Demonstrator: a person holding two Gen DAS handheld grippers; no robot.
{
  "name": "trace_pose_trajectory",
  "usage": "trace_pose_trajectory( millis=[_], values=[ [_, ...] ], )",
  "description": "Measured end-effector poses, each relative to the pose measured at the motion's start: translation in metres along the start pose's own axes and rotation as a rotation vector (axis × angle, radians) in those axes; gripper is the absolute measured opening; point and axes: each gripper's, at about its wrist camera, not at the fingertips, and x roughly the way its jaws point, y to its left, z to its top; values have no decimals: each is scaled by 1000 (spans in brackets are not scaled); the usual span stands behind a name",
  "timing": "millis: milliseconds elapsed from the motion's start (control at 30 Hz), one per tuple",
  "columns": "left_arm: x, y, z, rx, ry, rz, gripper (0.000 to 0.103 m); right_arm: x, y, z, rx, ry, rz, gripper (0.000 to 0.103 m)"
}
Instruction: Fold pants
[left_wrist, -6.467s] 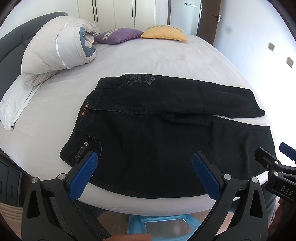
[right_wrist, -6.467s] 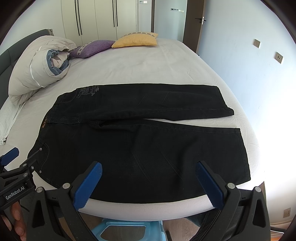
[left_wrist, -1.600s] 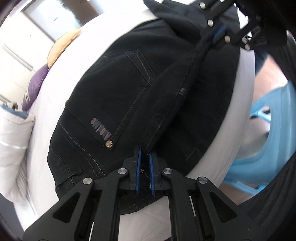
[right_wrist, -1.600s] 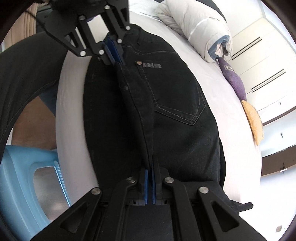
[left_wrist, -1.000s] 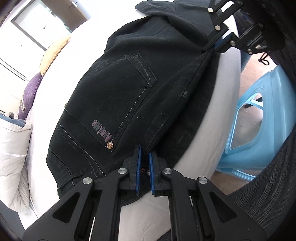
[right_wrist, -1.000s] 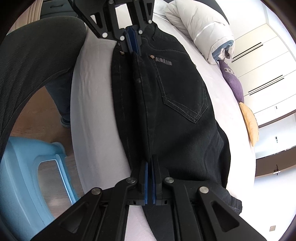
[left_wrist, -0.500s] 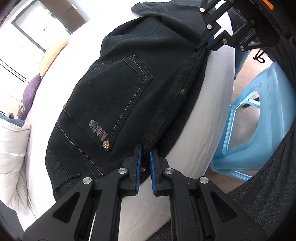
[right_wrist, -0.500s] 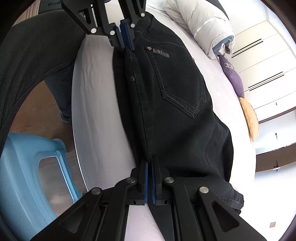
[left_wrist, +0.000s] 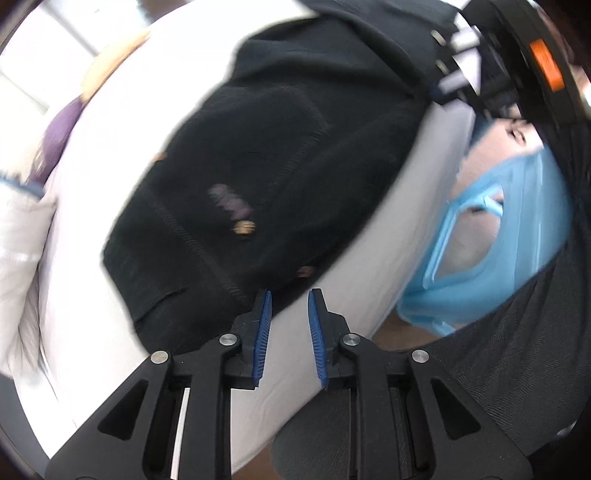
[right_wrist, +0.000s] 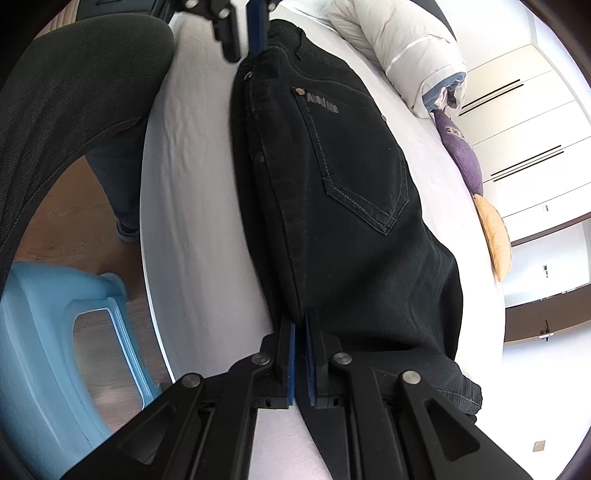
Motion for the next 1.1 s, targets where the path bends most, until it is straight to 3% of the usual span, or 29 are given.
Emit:
trace_pose_trajectory(
  millis=[133, 233, 267, 367, 500, 633, 800, 933, 1100],
  values=[
    [-24, 15, 28, -143, -120, -34, 20, -5, -5, 0, 50, -16, 17, 13],
    [-21, 5, 71, -173, -195, -46, 20, -13, -11, -2, 99, -41, 25, 37],
    [-15, 4, 84, -189, -202, -67, 20, -17, -14, -4, 124, -52, 42, 49],
    [16, -9, 118, -204, -196, -98, 20, -30, -29, -17, 245, -77, 97, 53],
    [76, -22, 134, -232, -65, -142, 19, -41, -81, -59, 596, -93, 202, 53],
    [81, -18, 134, -307, -82, -166, 19, -32, -177, -147, 1090, -108, 243, 53],
    [83, -10, 134, -331, -65, -184, 19, -3, -286, -260, 1640, -261, 306, 54],
    [84, -4, 138, -351, -52, -193, 19, 44, -333, -295, 1848, -327, 377, 54],
    [94, 11, 130, -384, -48, -224, 19, 108, -344, -323, 2073, -242, 455, 54]
  ],
)
